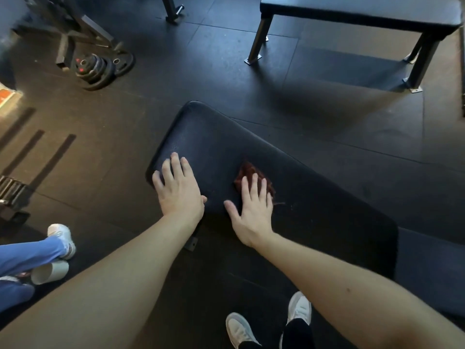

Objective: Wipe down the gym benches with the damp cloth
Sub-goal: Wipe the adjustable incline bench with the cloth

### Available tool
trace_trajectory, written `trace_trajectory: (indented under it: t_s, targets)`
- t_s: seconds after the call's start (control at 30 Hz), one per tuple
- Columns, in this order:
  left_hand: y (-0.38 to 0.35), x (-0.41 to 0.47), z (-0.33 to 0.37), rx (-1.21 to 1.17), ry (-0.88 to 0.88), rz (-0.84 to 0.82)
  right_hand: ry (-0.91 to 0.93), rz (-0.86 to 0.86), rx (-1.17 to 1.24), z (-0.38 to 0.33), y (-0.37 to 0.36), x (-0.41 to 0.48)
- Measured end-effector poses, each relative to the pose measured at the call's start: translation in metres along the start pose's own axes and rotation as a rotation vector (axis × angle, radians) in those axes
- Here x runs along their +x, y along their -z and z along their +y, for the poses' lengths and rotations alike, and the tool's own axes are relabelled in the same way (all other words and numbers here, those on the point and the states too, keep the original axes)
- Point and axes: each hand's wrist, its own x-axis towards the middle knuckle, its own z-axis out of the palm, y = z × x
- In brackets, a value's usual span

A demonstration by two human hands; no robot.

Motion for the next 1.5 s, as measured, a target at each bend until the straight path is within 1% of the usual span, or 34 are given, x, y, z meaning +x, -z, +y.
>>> trace_trajectory:
  t_s: [0.07, 0.13, 0.2, 0.3, 0.4, 0.5, 0.6, 0.63, 0.7, 0.77, 0.83, 0.93, 1.07, 1.13, 1.23, 1.33, 1.43, 1.5]
  targets:
    - [0.001, -0.005, 0.011, -0.004, -0.048, 0.013, 0.013, -0.051, -0.034, 0.008, 0.001, -0.003]
    - [0.000, -0.009, 0.021, -0.016, -0.090, 0.004, 0.010, -0.028, -0.052, 0.015, 0.014, 0.022]
    - [-0.004, -0.012, 0.029, -0.016, -0.100, -0.018, -0.041, 0.006, -0.025, 0.022, 0.034, 0.065]
    - [-0.010, -0.016, 0.033, 0.035, -0.103, -0.038, -0.131, -0.019, 0.035, 0.034, 0.065, 0.124]
    - [-0.014, -0.018, 0.031, 0.038, -0.104, -0.023, -0.151, -0.027, 0.069, 0.043, 0.074, 0.141]
    - [-0.016, -0.018, 0.029, 0.035, -0.112, -0.035, -0.105, 0.026, 0.058, 0.041, 0.058, 0.115]
    - [-0.018, -0.018, 0.032, 0.043, -0.105, -0.016, -0.034, 0.080, 0.032, 0.038, 0.024, 0.052]
    - [-0.018, -0.018, 0.032, 0.042, -0.104, -0.009, 0.006, 0.071, 0.032, 0.035, 0.012, 0.024]
    - [-0.019, -0.019, 0.034, 0.044, -0.105, -0.002, 0.094, -0.007, 0.018, 0.031, -0.009, -0.031]
    - [-0.019, -0.019, 0.033, 0.049, -0.108, -0.007, 0.121, -0.084, -0.025, 0.032, -0.023, -0.060]
    - [-0.018, -0.018, 0.031, 0.058, -0.116, -0.009, 0.123, -0.081, -0.059, 0.037, -0.023, -0.057]
    - [-0.017, -0.017, 0.030, 0.067, -0.139, -0.005, 0.111, -0.025, -0.056, 0.040, -0.007, -0.011]
    - [-0.019, -0.018, 0.027, 0.077, -0.149, -0.012, -0.049, -0.031, 0.024, 0.028, 0.024, 0.063]
    - [-0.021, -0.017, 0.025, 0.076, -0.154, -0.009, -0.073, -0.038, 0.028, 0.023, 0.027, 0.075]
    - [-0.022, -0.018, 0.023, 0.058, -0.157, 0.010, -0.009, -0.010, 0.025, 0.021, 0.012, 0.048]
    - [-0.022, -0.020, 0.021, 0.036, -0.162, 0.039, 0.072, 0.017, 0.027, 0.016, -0.018, -0.018]
    - [-0.022, -0.023, 0.021, 0.021, -0.162, 0.063, 0.075, -0.019, 0.029, 0.017, -0.043, -0.070]
    - [-0.022, -0.026, 0.023, 0.004, -0.177, 0.091, 0.069, -0.022, 0.005, 0.022, -0.046, -0.075]
